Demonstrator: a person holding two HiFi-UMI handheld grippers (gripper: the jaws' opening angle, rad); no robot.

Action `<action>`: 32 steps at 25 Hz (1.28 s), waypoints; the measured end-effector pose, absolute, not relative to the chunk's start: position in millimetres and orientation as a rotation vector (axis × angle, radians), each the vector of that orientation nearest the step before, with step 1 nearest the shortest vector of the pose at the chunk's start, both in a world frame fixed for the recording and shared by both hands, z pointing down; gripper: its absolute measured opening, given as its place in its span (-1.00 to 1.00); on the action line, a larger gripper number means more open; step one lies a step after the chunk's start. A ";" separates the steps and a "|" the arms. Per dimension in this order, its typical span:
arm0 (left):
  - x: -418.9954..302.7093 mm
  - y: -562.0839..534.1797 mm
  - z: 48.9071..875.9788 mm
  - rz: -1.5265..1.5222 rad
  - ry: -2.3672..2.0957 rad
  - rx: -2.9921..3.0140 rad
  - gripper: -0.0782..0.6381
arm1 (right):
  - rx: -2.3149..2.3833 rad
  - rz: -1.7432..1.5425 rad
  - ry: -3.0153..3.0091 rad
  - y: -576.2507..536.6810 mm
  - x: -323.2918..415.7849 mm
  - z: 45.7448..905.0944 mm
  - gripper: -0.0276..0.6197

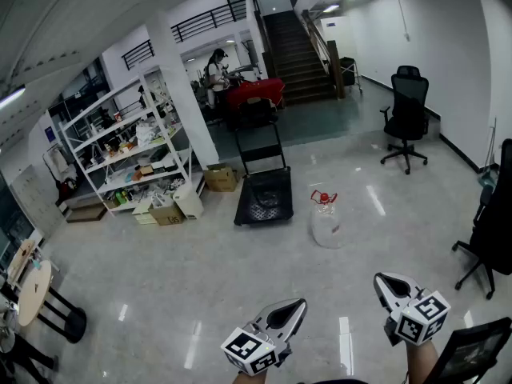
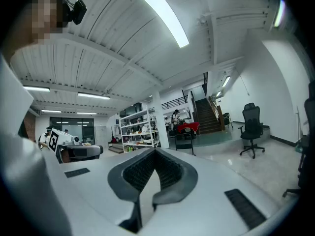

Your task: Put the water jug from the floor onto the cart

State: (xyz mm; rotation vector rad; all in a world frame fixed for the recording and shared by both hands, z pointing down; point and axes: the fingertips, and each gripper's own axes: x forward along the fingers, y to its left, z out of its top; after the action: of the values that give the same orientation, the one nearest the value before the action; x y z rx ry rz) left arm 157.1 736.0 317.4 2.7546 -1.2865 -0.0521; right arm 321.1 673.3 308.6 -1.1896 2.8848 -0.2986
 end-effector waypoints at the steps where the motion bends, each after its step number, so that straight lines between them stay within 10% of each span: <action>1: 155.7 736.6 317.5 -0.056 -1.290 2.751 -0.78 | -1.189 -0.298 2.885 673.9 320.0 308.6 -0.91; 32: 101.2 737.0 326.4 -0.094 -1.279 2.724 -0.78 | -1.149 -0.350 2.893 669.8 263.7 313.2 -0.91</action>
State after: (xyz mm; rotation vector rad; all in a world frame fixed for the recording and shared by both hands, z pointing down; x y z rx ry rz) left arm 101.2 737.0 326.4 2.7243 -1.2792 -0.0936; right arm 263.7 669.8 313.2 -1.1488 2.8934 -0.3501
